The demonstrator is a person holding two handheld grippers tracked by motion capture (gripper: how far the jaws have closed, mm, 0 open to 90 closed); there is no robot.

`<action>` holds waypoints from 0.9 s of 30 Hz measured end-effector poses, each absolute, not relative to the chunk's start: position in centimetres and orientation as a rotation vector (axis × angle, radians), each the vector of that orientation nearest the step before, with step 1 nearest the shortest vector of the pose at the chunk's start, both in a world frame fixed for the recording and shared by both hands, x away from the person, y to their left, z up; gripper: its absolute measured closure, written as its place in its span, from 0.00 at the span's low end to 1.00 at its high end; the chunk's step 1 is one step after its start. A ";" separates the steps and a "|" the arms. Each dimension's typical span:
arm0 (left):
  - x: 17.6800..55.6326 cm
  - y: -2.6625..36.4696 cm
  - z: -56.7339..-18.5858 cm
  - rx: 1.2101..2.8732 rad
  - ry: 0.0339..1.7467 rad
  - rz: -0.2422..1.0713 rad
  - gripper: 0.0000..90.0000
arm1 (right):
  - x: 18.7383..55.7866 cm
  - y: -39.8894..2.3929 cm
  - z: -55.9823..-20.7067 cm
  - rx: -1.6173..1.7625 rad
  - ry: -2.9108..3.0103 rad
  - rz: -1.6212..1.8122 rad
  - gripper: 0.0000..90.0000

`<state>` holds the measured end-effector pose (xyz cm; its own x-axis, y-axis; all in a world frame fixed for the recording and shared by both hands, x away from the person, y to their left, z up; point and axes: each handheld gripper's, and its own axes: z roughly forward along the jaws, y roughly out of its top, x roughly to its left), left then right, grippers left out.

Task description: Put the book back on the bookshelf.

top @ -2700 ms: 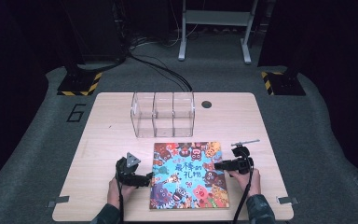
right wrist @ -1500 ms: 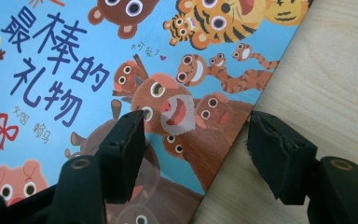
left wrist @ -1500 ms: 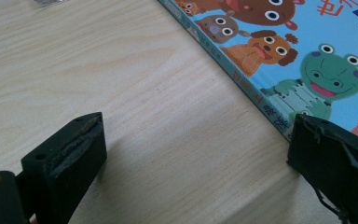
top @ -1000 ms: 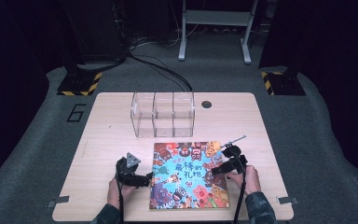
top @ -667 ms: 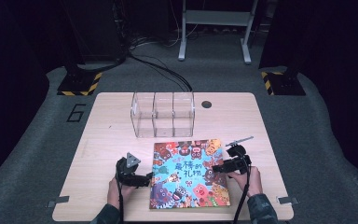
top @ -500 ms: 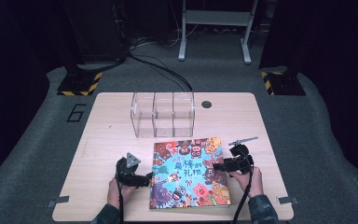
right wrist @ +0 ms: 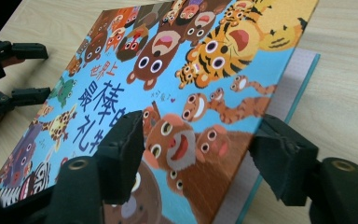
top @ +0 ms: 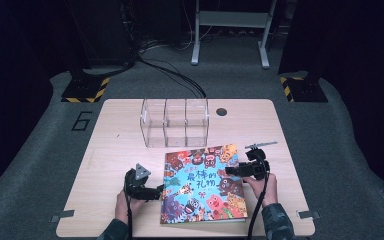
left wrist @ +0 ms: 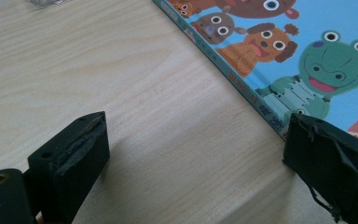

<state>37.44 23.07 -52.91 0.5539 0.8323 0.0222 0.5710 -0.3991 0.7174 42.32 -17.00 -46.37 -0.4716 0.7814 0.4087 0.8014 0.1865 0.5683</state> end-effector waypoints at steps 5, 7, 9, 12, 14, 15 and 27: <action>37.4 23.1 -53.0 2.110 1.121 0.508 0.07 | 43.4 -16.6 -47.1 -1.632 -2.317 -1.197 0.40; 37.4 23.1 -53.0 2.110 1.121 0.508 0.07 | 43.7 -16.3 -47.1 -1.631 -2.301 -1.203 0.40; 37.4 23.1 -53.0 2.110 1.121 0.508 0.07 | 44.0 -16.1 -47.0 -1.615 -2.311 -1.227 0.40; 37.4 23.1 -53.0 2.113 1.119 0.508 0.07 | 44.4 -15.8 -46.9 -1.596 -2.296 -1.255 0.40; 37.4 23.1 -53.0 2.113 1.120 0.508 0.07 | 44.6 -15.5 -46.8 -1.588 -2.307 -1.255 0.40; 37.4 23.1 -53.0 2.113 1.119 0.507 0.07 | 44.7 -15.4 -46.9 -1.588 -2.317 -1.246 0.41; 37.4 23.0 -53.0 2.096 1.130 0.506 0.08 | 44.3 -15.3 -46.7 -1.527 -2.259 -1.400 0.62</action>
